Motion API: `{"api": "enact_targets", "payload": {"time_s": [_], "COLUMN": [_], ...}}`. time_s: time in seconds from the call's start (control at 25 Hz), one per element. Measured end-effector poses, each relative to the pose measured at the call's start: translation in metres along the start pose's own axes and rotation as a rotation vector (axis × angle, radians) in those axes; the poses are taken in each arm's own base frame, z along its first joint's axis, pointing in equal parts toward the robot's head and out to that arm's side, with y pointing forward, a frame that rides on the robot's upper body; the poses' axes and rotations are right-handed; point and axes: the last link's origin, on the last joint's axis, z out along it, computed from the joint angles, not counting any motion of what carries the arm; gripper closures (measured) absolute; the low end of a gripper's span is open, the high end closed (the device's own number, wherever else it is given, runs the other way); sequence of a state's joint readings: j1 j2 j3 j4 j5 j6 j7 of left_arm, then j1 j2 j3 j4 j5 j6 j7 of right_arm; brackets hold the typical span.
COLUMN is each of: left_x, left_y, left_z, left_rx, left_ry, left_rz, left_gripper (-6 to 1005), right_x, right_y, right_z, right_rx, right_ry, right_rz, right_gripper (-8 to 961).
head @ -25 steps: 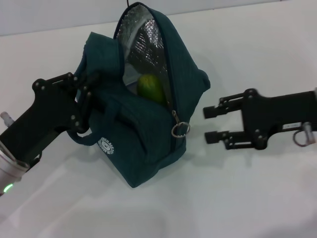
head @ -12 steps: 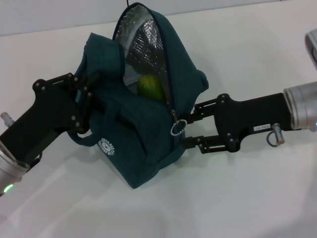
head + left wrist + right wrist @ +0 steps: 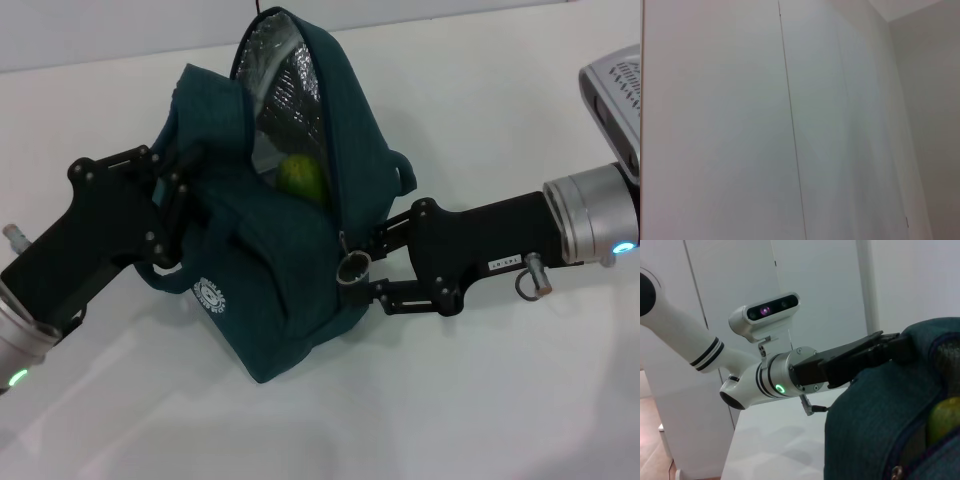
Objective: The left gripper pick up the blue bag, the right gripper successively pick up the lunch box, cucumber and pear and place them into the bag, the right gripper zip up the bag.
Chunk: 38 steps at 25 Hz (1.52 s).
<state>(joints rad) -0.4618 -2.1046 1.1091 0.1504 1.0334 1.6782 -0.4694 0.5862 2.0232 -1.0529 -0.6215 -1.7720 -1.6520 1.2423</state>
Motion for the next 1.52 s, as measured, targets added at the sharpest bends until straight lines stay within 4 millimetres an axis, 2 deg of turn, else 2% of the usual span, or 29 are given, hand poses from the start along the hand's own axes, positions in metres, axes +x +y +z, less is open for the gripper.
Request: {"api": "enact_targets", "payload": {"time_s": [0.4,0.76,1.04,1.16,1.52], "left_x": [-0.001,-0.002,0.011,0.014,0.009], "left_y": [0.001,0.002,0.010,0.012,0.011], "left_z": [0.001,-0.002,-0.013,-0.017,-0.022], "left_rx": [0.010,0.030,0.032,0.025,0.029], "left_ry": [0.001,0.007,0.107,0.131,0.085], "left_rz": [-0.010,-0.038,-0.055,-0.079,-0.202], "left_gripper": [808,789,775,545,363], "right_x": [0.005,0.006,0.006,0.004,-0.001], "right_y": [0.008,0.009,0.011,0.013,0.016], "right_z": [-0.004,-0.004,-0.004,-0.004,0.008], "right_rx": [-0.003,-0.006,-0.017,-0.032,-0.069], "right_ry": [-0.027,-0.027,-0.032,-0.046,-0.078], "right_rz": [-0.098,-0.118,-0.124,-0.139,-0.201], "right_gripper": [868,924,936,936,935]}}
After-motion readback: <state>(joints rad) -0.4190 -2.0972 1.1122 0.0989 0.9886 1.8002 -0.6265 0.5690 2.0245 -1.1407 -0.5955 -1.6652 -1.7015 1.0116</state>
